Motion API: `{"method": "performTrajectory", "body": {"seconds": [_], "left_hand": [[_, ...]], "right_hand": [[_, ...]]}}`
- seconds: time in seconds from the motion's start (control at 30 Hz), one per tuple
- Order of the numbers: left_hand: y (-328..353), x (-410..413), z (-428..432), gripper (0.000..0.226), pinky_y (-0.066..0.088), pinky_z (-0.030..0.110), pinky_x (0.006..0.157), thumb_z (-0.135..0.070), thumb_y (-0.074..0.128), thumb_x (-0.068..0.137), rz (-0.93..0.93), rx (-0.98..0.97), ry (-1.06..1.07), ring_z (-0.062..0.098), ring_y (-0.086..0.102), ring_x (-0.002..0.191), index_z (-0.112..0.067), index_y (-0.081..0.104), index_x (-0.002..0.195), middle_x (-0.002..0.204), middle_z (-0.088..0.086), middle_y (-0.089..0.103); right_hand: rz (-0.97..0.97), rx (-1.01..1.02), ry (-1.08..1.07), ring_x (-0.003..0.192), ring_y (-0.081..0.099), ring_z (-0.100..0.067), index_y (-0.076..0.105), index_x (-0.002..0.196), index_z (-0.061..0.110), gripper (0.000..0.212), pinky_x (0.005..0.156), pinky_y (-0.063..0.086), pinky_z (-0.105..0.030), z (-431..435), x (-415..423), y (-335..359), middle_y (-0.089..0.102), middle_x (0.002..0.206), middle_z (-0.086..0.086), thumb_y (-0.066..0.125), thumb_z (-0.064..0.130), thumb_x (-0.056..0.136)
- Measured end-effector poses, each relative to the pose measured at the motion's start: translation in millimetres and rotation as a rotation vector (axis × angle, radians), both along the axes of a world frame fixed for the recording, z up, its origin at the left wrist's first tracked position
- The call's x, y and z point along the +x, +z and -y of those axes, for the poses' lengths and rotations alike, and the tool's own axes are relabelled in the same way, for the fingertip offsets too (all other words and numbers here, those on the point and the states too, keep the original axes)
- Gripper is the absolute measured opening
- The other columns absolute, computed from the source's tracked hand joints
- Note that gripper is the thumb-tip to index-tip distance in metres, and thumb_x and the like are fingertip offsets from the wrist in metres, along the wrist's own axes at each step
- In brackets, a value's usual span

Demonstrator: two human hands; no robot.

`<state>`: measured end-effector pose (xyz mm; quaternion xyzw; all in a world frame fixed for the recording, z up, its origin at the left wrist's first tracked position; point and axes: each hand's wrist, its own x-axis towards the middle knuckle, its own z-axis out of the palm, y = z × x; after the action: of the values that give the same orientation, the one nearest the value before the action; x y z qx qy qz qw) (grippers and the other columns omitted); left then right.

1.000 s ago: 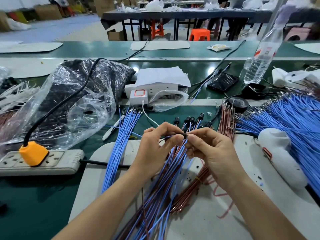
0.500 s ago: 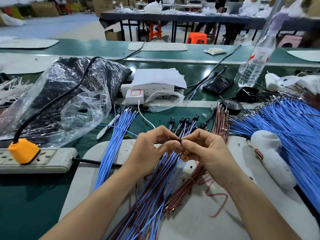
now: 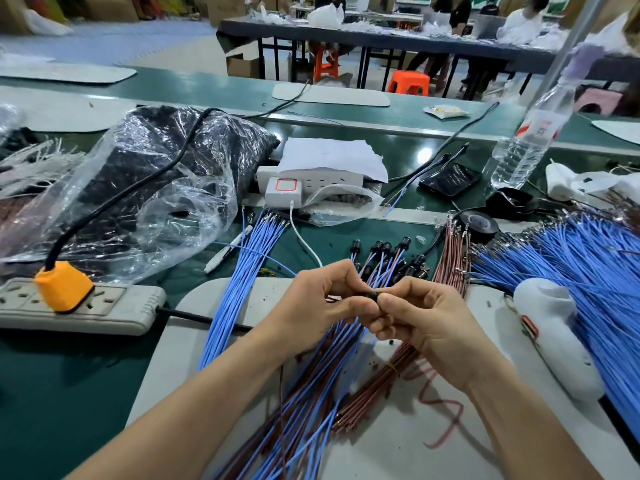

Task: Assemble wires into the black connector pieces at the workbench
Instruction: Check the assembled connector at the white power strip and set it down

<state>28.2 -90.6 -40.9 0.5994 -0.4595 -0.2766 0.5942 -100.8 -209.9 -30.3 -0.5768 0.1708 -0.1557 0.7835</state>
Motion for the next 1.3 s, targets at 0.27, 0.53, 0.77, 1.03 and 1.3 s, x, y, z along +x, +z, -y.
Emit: {"method": "performTrajectory", "body": {"seconds": [0.27, 0.53, 0.77, 1.03, 1.3], "left_hand": [[-1.4, -2.0, 2.1, 0.018, 0.052, 0.021, 0.076, -0.008, 0.067, 0.086, 0.074, -0.018, 0.053, 0.005, 0.066, 0.077, -0.024, 0.059, 0.084, 0.080, -0.005, 0.071], [8.6, -4.9, -0.8, 0.013, 0.047, 0.024, 0.081, -0.032, 0.064, 0.082, 0.195, -0.147, 0.058, 0.002, 0.052, 0.077, -0.028, 0.067, 0.093, 0.113, 0.001, 0.048], [5.0, -4.5, 0.0, 0.015, 0.050, 0.026, 0.079, -0.017, 0.064, 0.086, 0.209, -0.136, 0.030, 0.008, 0.056, 0.076, -0.028, 0.066, 0.095, 0.114, 0.000, 0.050], [4.1, -3.5, 1.4, 0.023, 0.047, 0.024, 0.065, -0.030, 0.063, 0.088, 0.231, -0.151, 0.092, 0.013, 0.056, 0.069, -0.035, 0.064, 0.111, 0.100, -0.008, 0.062], [26.8, -4.4, -9.5, 0.019, 0.035, 0.009, 0.050, -0.005, 0.059, 0.092, 0.430, 0.198, 0.155, -0.002, 0.044, 0.043, -0.010, 0.072, 0.105, 0.073, -0.003, 0.071]], "right_hand": [[-0.013, 0.218, 0.012, 0.052, 0.062, -0.013, 0.062, 0.074, 0.007, 0.008, 0.053, 0.054, -0.020, 3.1, 2.7, 1.1, 0.065, 0.065, -0.009, 0.065, 0.014, 0.074], [0.080, 0.372, 0.187, 0.066, 0.059, -0.012, 0.072, 0.102, 0.007, 0.052, 0.057, 0.053, -0.021, 1.7, 4.4, -8.8, 0.063, 0.078, -0.008, 0.090, 0.033, 0.060], [0.115, 0.257, 0.224, 0.069, 0.059, -0.010, 0.071, 0.106, 0.000, 0.065, 0.065, 0.053, -0.021, -1.0, 6.2, -7.4, 0.063, 0.078, -0.003, 0.089, 0.041, 0.059], [0.204, 0.240, 0.074, 0.061, 0.058, -0.009, 0.075, 0.092, 0.002, 0.039, 0.058, 0.052, -0.017, -4.3, 9.2, -0.5, 0.063, 0.072, -0.007, 0.072, 0.035, 0.073], [0.415, 0.557, -0.575, 0.050, 0.051, -0.002, 0.063, 0.086, 0.014, 0.027, 0.052, 0.046, -0.010, 63.6, -18.4, 5.7, 0.055, 0.061, 0.005, 0.059, 0.039, 0.076]]}}
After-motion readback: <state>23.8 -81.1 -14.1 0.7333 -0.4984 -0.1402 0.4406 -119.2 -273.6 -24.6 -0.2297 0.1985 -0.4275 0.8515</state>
